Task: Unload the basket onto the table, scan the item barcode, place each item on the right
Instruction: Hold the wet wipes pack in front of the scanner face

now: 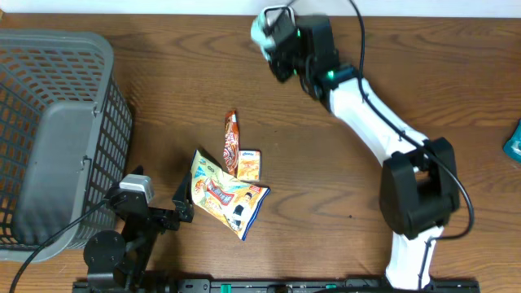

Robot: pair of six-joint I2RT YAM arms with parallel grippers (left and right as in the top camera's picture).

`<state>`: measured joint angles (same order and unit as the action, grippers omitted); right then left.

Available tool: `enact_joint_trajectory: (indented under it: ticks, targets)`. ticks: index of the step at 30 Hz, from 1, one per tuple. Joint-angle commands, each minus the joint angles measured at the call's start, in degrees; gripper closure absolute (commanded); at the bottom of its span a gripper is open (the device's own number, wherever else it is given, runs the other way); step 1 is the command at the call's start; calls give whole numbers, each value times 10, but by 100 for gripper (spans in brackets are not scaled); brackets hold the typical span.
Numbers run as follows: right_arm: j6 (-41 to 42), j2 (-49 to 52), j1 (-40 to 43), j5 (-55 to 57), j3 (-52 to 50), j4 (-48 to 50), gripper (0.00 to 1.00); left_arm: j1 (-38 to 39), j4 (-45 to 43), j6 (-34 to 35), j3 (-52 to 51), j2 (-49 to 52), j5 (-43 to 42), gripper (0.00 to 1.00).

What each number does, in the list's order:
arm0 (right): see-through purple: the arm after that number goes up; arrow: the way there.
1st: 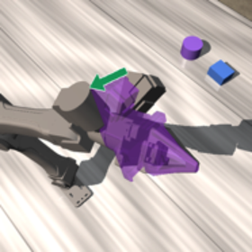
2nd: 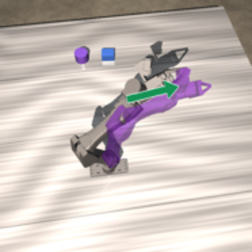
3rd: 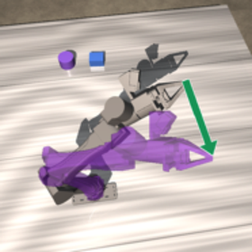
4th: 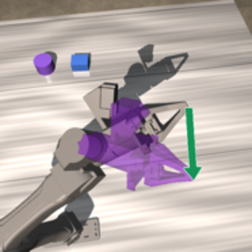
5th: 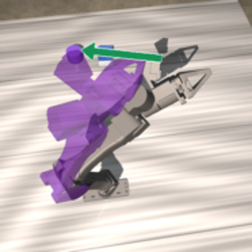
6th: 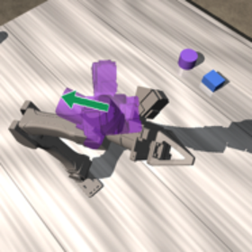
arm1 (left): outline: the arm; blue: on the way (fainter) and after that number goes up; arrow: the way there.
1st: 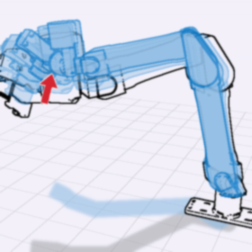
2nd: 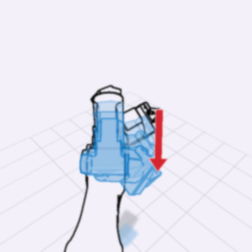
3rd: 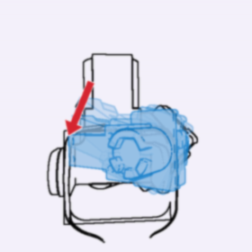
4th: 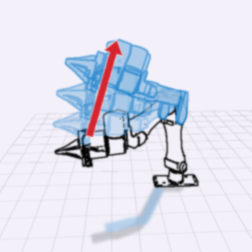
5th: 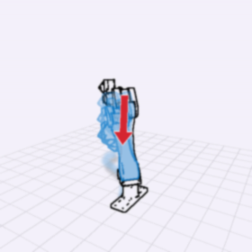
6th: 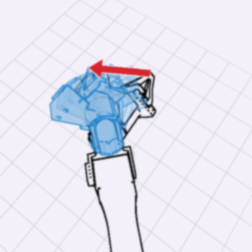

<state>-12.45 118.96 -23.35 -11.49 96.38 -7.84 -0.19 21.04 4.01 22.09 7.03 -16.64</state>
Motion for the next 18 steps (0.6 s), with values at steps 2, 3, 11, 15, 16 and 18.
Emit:
enact_joint_trajectory:
  ticks: [2, 3, 11, 15, 16, 18]
  targets:
    - [-16, 87, 10, 56, 128, -15, 99, 2, 0, -8, -3, -1, -9, 2]
    - [-19, 105, 10, 68, 151, -16, 99, 2, 0, -8, -3, -1, -9, 2]
    - [-24, 235, 12, 90, 300, -23, 99, 2, 0, -8, -3, -1, -9, 2]
    - [-17, 246, 10, 115, 307, -18, 99, 2, 0, -8, -3, -1, -9, 2]
    - [-17, 246, 10, 119, 307, -18, 99, 2, 0, -8, -3, -1, -9, 2]
    - [-17, 246, 10, 128, 308, -18, 99, 2, 0, -8, -3, -1, -9, 2]
